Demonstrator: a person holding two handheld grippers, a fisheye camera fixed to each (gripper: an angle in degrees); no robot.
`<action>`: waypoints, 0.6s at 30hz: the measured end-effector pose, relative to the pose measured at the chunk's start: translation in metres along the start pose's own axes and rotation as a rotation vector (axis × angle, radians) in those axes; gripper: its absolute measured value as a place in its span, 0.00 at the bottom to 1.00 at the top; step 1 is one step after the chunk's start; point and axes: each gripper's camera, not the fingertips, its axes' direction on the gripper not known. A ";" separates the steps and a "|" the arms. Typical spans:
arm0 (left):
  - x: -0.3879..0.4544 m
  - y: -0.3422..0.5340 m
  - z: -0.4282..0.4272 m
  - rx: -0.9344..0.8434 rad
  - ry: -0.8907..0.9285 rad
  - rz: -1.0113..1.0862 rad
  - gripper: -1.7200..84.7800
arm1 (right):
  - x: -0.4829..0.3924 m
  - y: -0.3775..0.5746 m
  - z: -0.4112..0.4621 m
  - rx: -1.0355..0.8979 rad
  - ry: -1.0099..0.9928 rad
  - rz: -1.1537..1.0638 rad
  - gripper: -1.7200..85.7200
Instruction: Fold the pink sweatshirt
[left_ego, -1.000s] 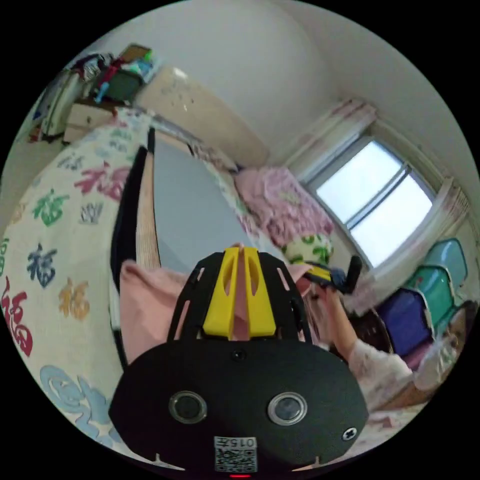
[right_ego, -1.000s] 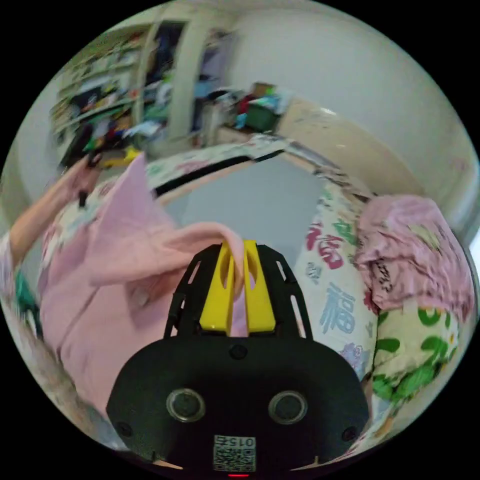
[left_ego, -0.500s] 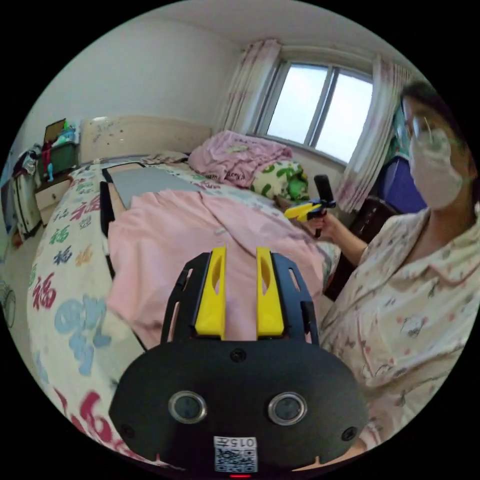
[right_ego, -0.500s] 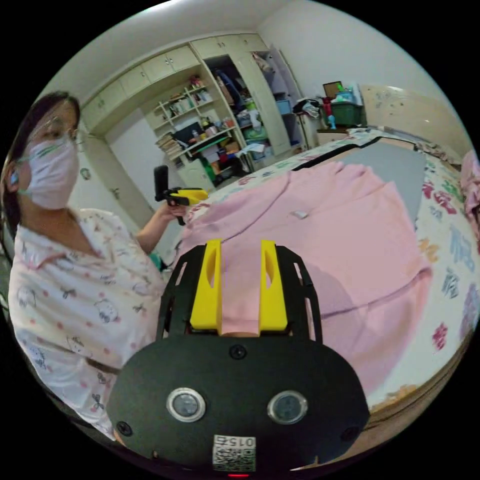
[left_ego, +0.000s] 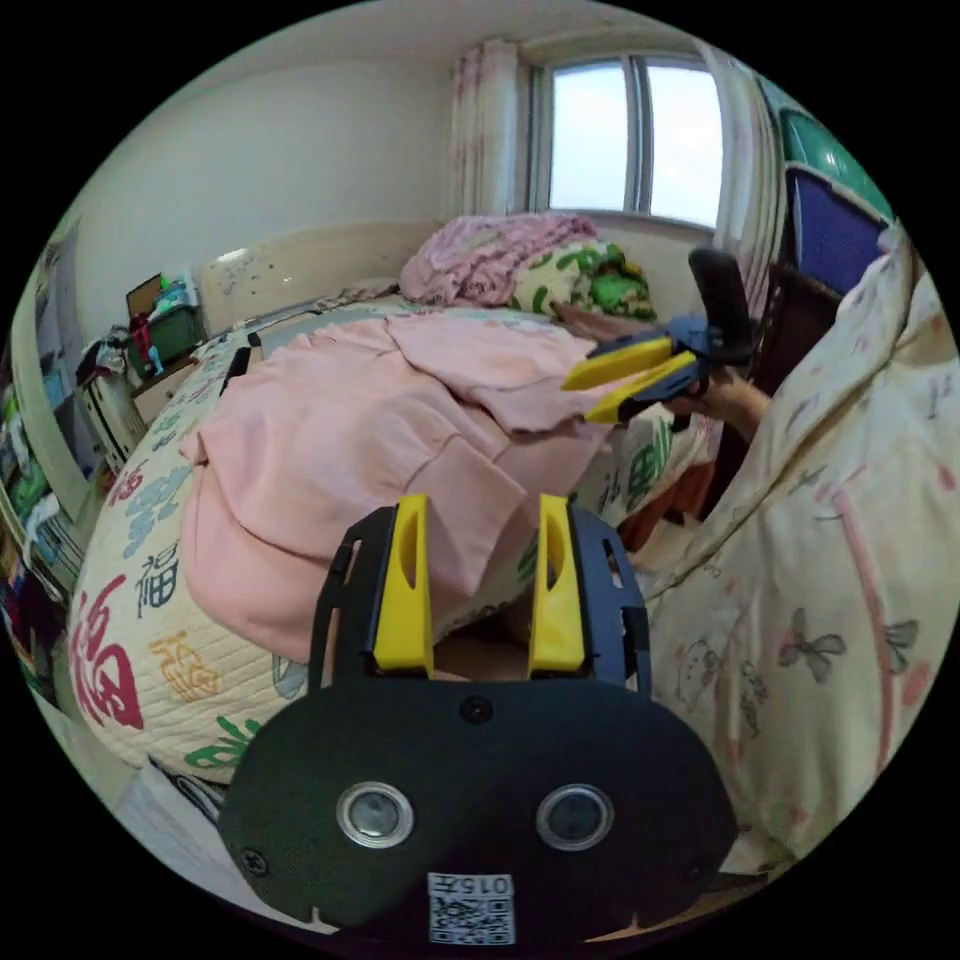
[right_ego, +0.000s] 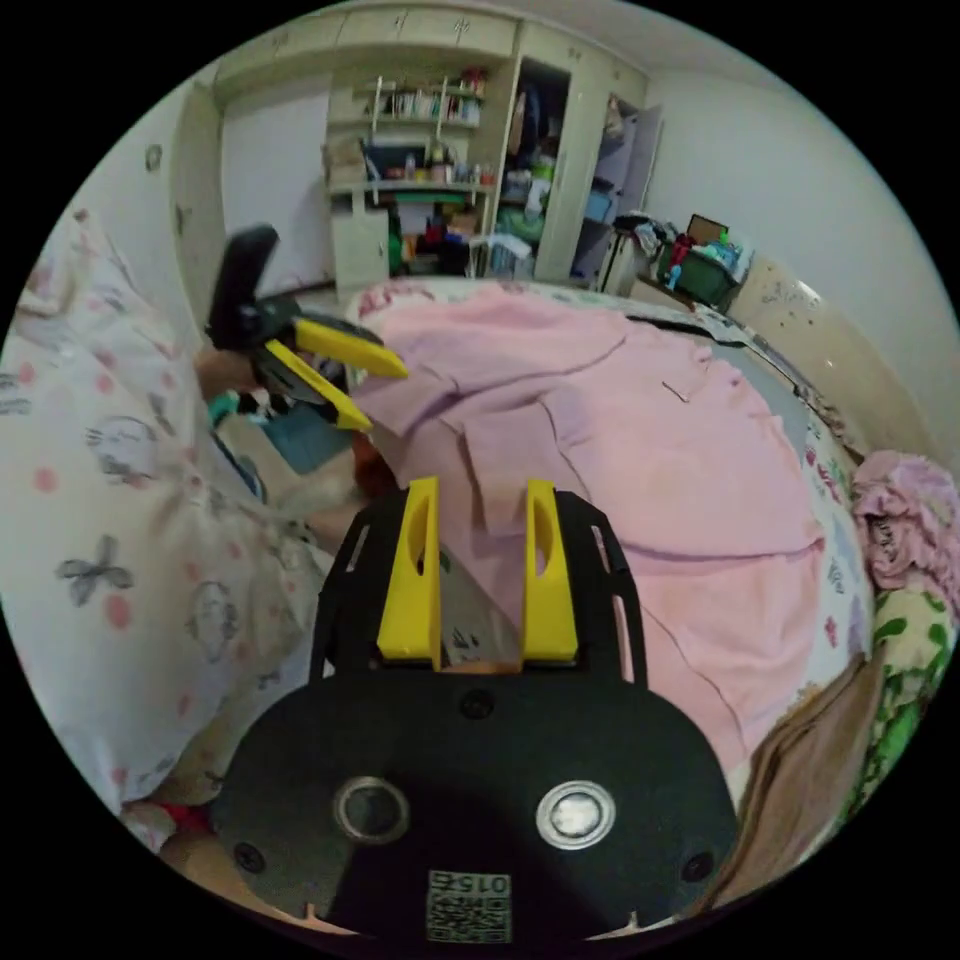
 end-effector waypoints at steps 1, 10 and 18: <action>0.013 0.004 -0.004 0.002 -0.075 0.019 0.17 | -0.001 -0.003 0.005 -0.008 0.039 -0.003 0.15; -0.019 0.026 -0.103 0.036 -0.039 -0.036 0.05 | 0.124 -0.041 -0.025 -0.011 0.054 0.042 0.04; -0.293 0.157 -0.362 0.572 -0.774 -0.885 0.10 | 0.435 0.082 -0.244 0.529 0.637 1.075 0.05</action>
